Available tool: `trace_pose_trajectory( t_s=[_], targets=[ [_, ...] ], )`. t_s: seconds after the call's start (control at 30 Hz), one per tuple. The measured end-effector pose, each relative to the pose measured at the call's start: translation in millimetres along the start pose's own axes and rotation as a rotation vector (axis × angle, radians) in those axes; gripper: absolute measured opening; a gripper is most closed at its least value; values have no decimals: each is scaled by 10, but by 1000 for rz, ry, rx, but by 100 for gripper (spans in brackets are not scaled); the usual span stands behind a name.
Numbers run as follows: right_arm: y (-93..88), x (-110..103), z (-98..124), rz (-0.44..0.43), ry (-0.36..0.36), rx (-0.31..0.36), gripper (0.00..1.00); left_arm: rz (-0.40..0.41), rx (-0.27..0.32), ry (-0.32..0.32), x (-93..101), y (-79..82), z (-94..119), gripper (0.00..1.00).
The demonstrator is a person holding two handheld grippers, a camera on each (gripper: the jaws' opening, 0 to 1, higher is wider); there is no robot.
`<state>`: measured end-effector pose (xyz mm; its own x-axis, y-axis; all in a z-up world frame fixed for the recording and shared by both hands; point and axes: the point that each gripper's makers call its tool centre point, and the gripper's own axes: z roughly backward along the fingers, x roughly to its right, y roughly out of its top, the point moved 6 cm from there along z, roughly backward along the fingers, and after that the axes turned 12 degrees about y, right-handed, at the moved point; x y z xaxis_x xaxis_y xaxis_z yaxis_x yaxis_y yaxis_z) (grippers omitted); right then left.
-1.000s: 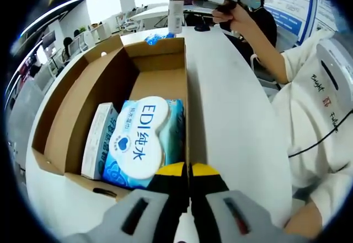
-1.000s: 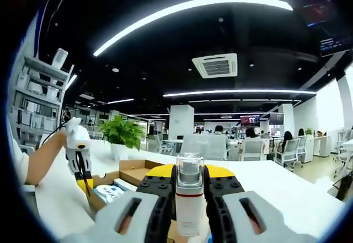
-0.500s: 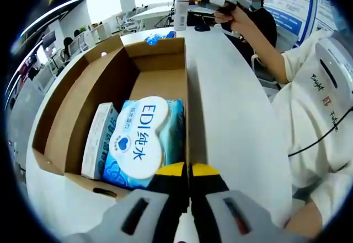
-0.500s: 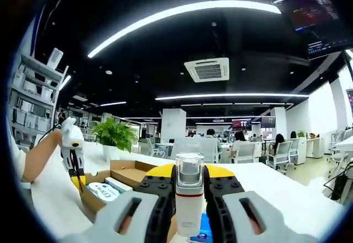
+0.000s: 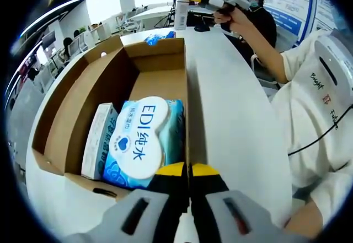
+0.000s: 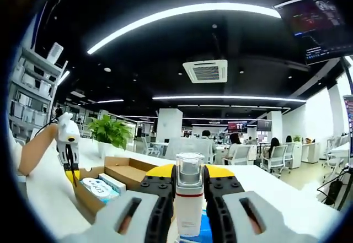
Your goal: Operate the shoe box by opening the lid, removing the specified soft item, and placing it in the target area until the item is outside and the box remains undamaged.
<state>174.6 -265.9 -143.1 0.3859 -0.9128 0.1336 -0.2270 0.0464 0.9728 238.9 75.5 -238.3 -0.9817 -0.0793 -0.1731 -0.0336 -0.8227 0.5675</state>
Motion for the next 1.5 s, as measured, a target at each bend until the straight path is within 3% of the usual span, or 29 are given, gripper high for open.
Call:
trace_pose_trajectory(
  t_s=[0.37,0.8,1.03,1.5],
  targets=[
    [-104,154,126,94,-61,-35,19,0,0,1,-11,-6,-7,1],
    [-230,305,285,17,-90,-16,19,-2,0,3,-10,-5,-12,1],
    [-341,385,351,-22,-114,-55,19,1,0,4,-13,-3,-15,1],
    [-566,509,524,23,-168,-108,19,1,2,3,-20,-4,-14,1]
  ],
)
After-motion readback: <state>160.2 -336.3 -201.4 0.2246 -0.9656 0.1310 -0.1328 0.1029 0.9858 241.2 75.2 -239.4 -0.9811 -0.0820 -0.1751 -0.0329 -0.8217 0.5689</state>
